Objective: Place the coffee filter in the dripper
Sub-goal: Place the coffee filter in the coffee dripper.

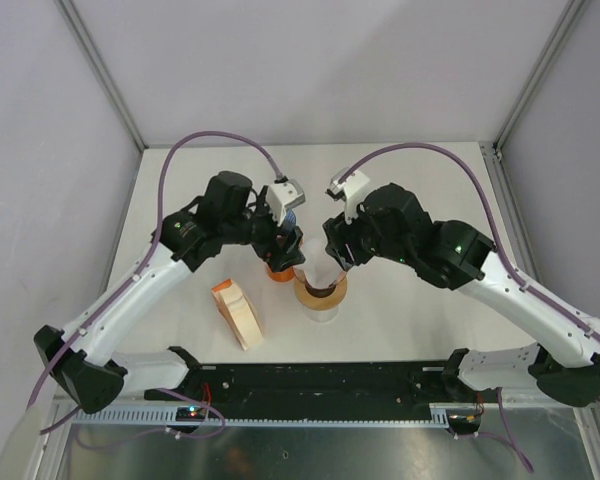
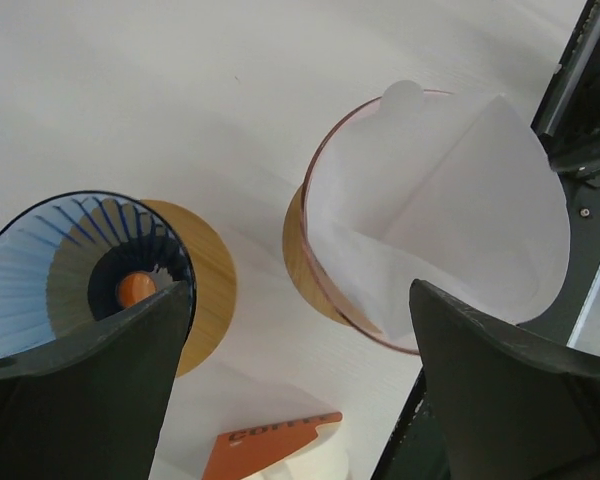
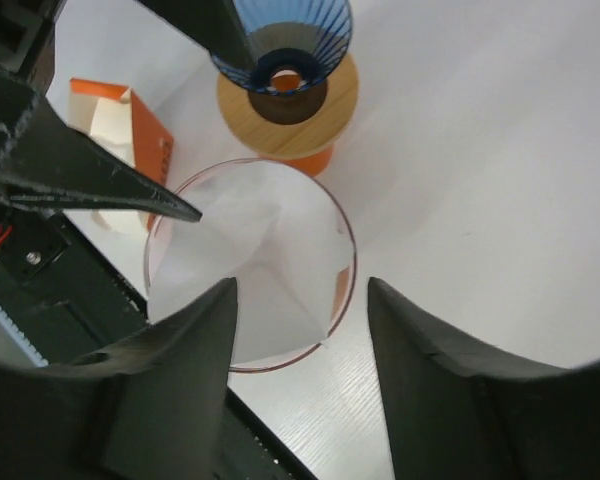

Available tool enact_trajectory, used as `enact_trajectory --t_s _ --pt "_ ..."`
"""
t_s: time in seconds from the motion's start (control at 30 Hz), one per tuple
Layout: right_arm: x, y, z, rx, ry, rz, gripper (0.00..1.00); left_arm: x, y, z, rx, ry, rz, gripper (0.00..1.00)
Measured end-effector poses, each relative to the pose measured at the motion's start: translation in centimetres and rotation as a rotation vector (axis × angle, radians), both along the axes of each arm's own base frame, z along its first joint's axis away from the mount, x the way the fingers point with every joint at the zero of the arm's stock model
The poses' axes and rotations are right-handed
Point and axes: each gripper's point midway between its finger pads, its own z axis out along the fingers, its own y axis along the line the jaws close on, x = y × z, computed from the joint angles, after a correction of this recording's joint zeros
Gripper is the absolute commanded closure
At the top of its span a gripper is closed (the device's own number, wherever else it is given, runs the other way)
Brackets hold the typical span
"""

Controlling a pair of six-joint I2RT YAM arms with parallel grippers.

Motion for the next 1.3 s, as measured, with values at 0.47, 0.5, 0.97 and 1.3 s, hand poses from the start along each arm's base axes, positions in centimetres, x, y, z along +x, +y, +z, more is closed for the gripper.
enact_trajectory --t_s 0.47,0.5,0.97,1.3 --pt "2.4 -2.3 -7.1 -0.07 0.157 -0.179 0.32 -0.3 -2.8 -2.6 0.056 0.075 -0.054 0.11" --pt "2.5 -2.2 -7.4 -0.07 0.165 -0.179 0.34 -0.3 -2.9 -2.6 0.059 0.074 -0.053 0.11" --pt "2.8 -1.1 -8.7 -0.066 0.206 -0.167 0.48 1.3 -1.0 -1.4 0.138 -0.048 0.028 0.19" --pt "2.8 -0.8 -8.3 -0.065 0.18 -0.143 0.44 1.5 0.0 -1.2 0.189 -0.074 0.032 0.21"
